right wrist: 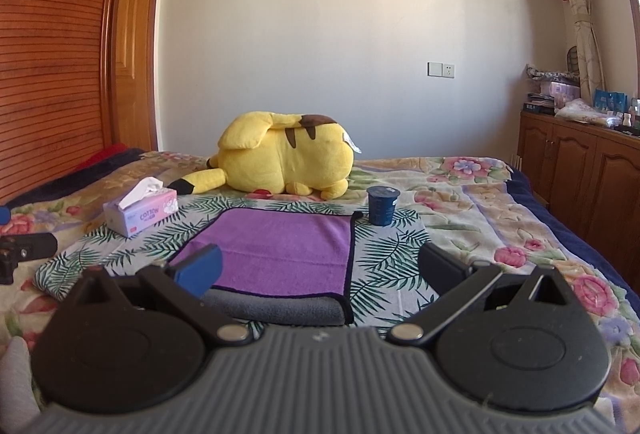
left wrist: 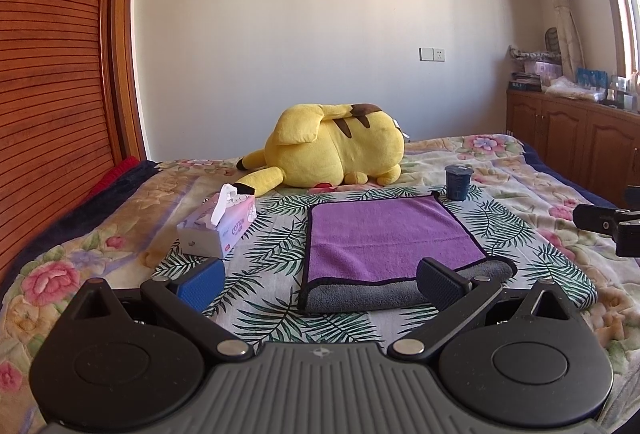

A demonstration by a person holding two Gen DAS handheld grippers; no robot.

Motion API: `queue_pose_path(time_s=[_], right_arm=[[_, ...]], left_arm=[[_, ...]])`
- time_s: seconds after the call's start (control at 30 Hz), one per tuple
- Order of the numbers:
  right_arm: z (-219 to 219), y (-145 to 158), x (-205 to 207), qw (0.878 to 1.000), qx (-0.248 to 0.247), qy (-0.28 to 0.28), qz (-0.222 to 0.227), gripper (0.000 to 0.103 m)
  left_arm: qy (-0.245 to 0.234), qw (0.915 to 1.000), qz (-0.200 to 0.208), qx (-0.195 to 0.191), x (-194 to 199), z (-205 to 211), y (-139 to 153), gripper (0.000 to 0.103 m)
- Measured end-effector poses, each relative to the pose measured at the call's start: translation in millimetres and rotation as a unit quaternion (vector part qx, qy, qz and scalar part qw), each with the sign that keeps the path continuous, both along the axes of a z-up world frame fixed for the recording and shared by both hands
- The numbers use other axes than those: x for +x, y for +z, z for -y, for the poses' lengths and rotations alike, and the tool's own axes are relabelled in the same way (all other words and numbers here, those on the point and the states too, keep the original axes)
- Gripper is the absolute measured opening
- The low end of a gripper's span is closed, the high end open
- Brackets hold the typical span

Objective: Fold towel

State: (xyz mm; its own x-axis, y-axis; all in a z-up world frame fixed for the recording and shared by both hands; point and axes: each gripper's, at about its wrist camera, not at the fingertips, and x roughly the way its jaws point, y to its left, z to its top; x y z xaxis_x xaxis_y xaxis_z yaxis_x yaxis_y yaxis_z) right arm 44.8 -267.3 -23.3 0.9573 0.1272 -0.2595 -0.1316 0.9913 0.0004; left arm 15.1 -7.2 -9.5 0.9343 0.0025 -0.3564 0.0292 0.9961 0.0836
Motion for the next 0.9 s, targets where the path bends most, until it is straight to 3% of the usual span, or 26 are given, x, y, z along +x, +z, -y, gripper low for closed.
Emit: queue_pose_path(time_s=[0.9], right_arm=[[-7,-17,49,0.998,-0.011,0.020,-0.050,0.103]], left_arm=[[-0.014,0.9981,-0.057,0.017,43,3,-15,0.087]])
